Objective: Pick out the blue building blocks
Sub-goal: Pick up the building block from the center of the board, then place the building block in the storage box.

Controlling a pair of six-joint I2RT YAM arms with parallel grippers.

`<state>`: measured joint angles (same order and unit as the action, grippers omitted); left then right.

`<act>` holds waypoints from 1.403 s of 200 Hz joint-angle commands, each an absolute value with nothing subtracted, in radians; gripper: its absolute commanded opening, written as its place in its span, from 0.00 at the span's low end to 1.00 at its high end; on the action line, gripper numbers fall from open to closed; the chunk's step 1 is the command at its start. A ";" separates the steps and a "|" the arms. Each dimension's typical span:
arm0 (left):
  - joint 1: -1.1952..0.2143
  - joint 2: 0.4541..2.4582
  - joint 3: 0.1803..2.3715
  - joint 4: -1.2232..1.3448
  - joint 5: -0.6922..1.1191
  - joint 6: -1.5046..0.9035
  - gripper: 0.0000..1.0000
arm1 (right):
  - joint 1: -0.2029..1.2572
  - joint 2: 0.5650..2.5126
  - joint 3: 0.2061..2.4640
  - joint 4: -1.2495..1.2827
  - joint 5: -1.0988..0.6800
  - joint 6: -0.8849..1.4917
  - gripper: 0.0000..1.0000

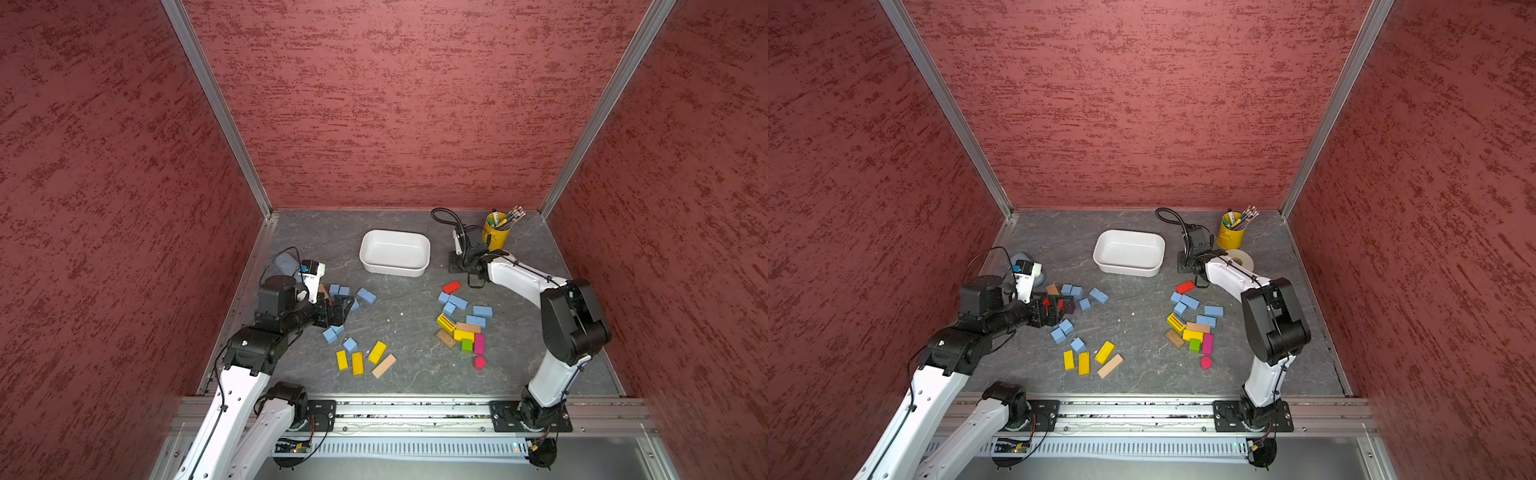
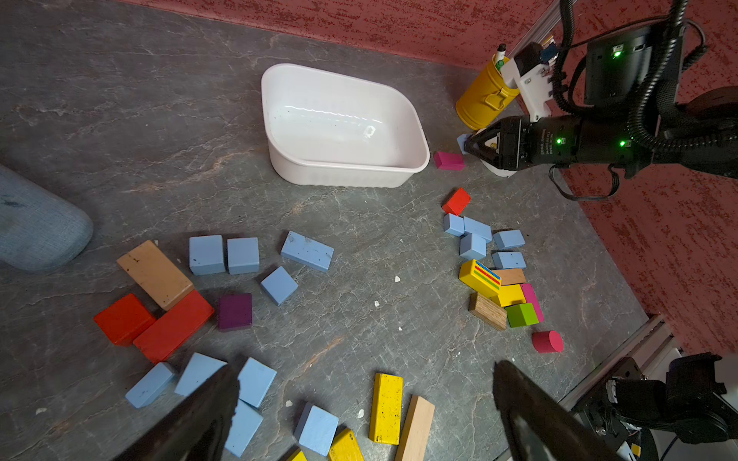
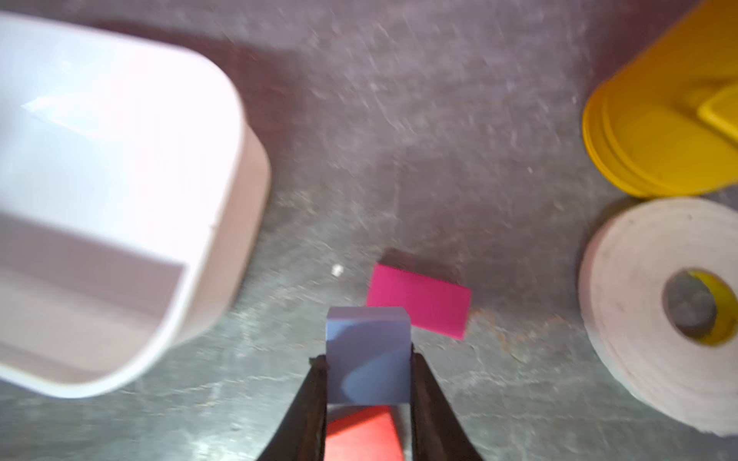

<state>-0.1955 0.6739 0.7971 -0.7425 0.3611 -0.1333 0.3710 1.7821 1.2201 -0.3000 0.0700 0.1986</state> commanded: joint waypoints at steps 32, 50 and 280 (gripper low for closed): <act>-0.189 0.661 0.806 -0.750 0.364 -0.120 1.00 | 0.454 1.815 1.381 -0.329 0.020 0.227 0.13; -0.189 0.659 0.804 -0.750 0.364 -0.120 1.00 | 0.485 1.855 1.446 -0.347 0.020 0.225 0.13; -0.190 0.644 0.803 -0.747 0.373 -0.123 1.00 | 0.678 2.521 2.259 -0.488 0.050 0.288 0.13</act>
